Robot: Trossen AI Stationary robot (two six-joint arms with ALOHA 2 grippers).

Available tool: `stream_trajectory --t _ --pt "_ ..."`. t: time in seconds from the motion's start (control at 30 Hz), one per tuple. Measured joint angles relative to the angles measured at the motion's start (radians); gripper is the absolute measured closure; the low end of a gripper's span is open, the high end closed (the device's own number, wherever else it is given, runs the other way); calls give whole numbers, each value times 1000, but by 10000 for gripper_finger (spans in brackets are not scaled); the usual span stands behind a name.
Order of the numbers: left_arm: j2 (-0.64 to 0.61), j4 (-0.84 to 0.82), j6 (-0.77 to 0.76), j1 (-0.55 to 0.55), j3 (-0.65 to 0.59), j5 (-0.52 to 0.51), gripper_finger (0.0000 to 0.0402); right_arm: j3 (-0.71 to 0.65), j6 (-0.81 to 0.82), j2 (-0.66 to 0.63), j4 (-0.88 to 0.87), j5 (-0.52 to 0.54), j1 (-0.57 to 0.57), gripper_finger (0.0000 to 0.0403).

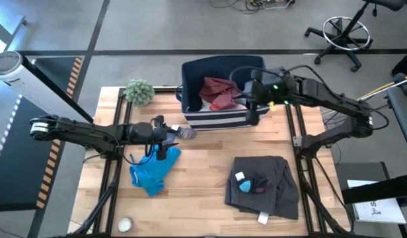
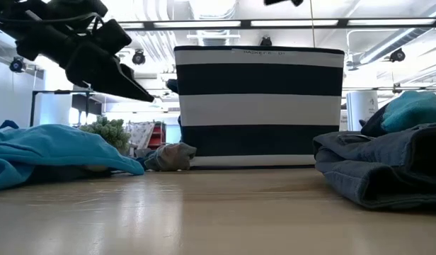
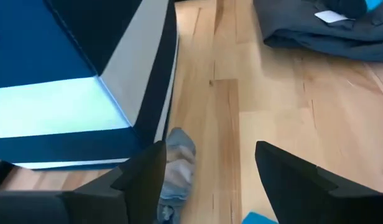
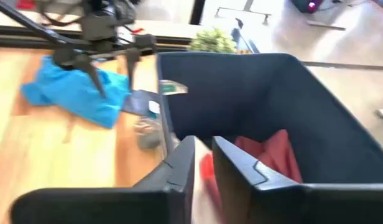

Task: Sort clothes
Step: Put the gray pair of socks into the blue laundry bin

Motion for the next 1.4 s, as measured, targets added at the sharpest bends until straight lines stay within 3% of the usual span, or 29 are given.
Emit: stream_trajectory --t 0.23,0.6,0.83,1.13,1.27,1.4 --pt "82 7 -46 -4 0 -1 158 -187 103 -110 50 0 135 279" --pt "331 211 0 -4 0 -109 152 -559 217 -232 406 1 327 186" --pt "451 283 13 -1 0 -241 133 -621 250 -220 477 80 438 182" --pt "578 398 11 15 0 -256 123 -610 249 -205 503 156 521 191" --pt "633 409 -9 24 8 -288 152 -610 260 -205 518 159 524 191" --pt "667 408 -26 24 31 -342 218 -610 261 -205 517 160 524 197"
